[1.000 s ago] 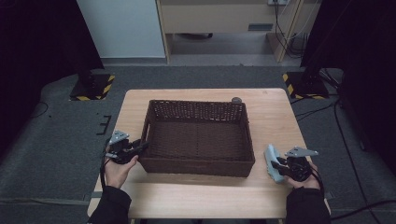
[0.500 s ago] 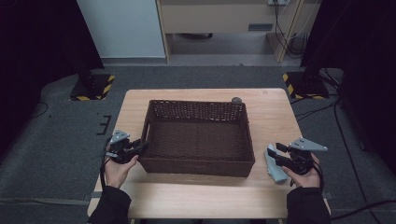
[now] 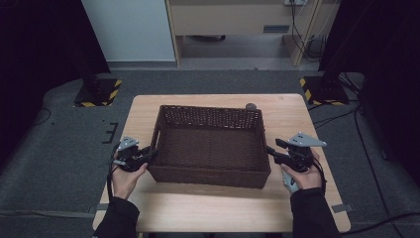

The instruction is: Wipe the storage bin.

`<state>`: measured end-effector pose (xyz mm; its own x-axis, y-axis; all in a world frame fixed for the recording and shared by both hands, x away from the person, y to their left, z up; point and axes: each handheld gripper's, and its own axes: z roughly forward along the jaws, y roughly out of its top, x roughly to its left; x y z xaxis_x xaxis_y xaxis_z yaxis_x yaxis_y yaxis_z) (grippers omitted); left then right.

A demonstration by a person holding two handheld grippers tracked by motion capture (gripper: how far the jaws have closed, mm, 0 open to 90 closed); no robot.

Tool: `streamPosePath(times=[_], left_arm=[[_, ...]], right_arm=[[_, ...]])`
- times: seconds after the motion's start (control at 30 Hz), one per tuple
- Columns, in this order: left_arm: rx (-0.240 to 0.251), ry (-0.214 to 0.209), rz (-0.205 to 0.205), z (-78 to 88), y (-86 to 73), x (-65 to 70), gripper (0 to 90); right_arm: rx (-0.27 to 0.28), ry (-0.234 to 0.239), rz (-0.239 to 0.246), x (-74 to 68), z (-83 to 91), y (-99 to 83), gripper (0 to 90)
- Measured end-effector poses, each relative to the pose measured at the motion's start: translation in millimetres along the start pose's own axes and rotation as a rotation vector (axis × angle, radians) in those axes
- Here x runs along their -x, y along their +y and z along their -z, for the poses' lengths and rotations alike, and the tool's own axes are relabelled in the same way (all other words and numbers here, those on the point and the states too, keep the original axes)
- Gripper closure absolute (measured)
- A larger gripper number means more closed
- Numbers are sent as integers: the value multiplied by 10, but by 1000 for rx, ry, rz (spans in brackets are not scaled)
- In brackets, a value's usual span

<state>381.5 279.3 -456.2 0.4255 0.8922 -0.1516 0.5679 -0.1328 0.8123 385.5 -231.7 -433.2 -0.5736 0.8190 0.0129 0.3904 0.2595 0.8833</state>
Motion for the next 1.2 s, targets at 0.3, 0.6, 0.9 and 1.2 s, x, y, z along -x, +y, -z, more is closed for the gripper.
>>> streamPosePath(times=[0.3, 0.6, 0.9, 1.2], left_arm=[[-1, -3, -3, -35, 23, 10, 627], [4, 43, -37, -7, 18, 45, 535], [53, 63, -25, 116, 21, 47, 429], [44, 21, -9, 227, -72, 57, 549]], right_arm=[[-79, 14, 21, -54, -296, -4, 533], [-42, 10, -30, -49, -306, -69, 558], [-75, -26, -20, -149, -260, -60, 567], [-73, -17, -40, -236, -154, -115, 540]])
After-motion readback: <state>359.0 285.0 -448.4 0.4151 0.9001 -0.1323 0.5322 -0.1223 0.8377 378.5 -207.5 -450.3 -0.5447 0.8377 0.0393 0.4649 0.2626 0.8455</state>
